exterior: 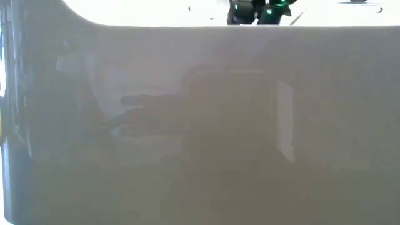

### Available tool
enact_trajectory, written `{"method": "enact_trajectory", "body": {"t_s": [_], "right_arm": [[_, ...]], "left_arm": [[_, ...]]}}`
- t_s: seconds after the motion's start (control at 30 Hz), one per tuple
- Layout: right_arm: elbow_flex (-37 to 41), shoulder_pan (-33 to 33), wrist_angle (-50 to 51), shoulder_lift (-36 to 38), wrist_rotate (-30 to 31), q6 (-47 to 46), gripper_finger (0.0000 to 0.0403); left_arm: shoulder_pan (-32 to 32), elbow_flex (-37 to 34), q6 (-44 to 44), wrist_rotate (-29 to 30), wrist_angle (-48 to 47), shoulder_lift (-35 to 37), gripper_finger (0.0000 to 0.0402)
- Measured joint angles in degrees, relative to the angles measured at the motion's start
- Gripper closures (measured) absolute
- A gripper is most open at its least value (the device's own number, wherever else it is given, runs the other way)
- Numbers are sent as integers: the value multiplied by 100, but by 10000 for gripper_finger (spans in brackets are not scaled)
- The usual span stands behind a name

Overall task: Sort produce into baskets
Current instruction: Put the red chili pepper into the white bin

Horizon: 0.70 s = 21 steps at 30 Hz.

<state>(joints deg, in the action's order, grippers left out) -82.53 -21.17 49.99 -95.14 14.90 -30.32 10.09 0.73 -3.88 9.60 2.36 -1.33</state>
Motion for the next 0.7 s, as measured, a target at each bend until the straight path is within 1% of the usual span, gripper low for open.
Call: {"method": "enact_trajectory", "body": {"t_s": [0.07, 0.13, 0.23, 0.37, 0.5, 0.6, 0.7], "right_arm": [[-250, -146, -602, -88, 12, 479, 355], [-478, -294, -1100, -299, -131, 969, 355], [-868, -491, -1359, -790, -425, 1594, 355], [-1548, -666, -1228, -1589, -675, 2301, 355], [-2261, -748, -841, -2312, -958, 2746, 355], [-2753, -747, -436, -2745, -968, 2898, 355], [-3112, -747, -144, -3046, -948, 2863, 355]], "left_arm": [[1, -1, 0, -1, -1, -1, 401], [0, 0, 0, -1, -1, -1, 401], [2, 0, 0, -1, -1, -1, 401], [1, -1, 0, -1, 0, 0, 401], [0, 0, 0, -1, -1, 0, 402], [2, 0, 0, -1, -1, -1, 401], [0, 0, 0, -1, 0, -1, 402]]}}
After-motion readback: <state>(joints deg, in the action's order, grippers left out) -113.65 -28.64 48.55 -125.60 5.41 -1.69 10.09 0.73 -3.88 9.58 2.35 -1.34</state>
